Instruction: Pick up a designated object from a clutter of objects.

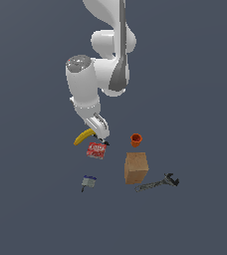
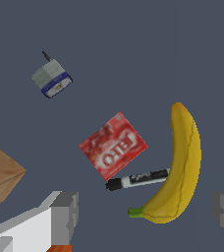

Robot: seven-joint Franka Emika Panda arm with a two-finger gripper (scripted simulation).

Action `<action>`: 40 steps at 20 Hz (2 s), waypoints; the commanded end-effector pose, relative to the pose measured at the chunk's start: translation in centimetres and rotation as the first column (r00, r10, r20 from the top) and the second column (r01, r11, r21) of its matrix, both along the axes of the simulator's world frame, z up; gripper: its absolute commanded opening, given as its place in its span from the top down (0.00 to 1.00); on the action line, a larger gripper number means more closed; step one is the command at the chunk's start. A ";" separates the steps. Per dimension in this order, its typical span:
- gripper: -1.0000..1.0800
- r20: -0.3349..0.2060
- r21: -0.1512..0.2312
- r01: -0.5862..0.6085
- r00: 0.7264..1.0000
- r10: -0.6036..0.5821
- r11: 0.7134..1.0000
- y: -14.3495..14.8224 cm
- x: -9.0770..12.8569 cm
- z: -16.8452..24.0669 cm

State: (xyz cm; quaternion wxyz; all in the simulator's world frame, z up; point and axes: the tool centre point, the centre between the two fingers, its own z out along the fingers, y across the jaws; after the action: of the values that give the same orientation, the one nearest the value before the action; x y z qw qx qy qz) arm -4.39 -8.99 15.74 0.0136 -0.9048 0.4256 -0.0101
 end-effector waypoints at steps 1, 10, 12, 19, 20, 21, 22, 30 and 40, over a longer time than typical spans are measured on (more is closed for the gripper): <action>0.04 -0.007 0.000 0.091 0.996 -0.091 0.996 -0.8 -1.1 -1.7; 0.04 -0.025 -0.009 0.324 0.946 -0.324 0.946 -2.9 -4.6 -5.9; 0.04 -0.027 -0.011 0.355 0.935 -0.355 0.935 -3.2 -5.1 -6.4; 0.04 -0.030 -0.016 0.408 0.912 -0.408 0.913 -3.6 -6.0 -7.4; 0.04 -0.030 -0.016 0.409 0.912 -0.409 0.913 -3.6 -6.1 -7.4; 0.04 -0.030 -0.016 0.404 0.914 -0.404 0.915 -3.6 -6.0 -7.3; 0.04 -0.030 -0.016 0.404 0.914 -0.404 0.915 -3.6 -6.0 -7.3; 0.04 -0.030 -0.016 0.406 0.913 -0.406 0.914 -3.6 -6.1 -9.3; 0.04 -0.030 -0.016 0.409 0.912 -0.409 0.912 -3.6 -6.1 -12.5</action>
State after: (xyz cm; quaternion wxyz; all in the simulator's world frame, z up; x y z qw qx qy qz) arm -10.35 -12.58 3.73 0.0011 -0.7961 0.6051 -0.0019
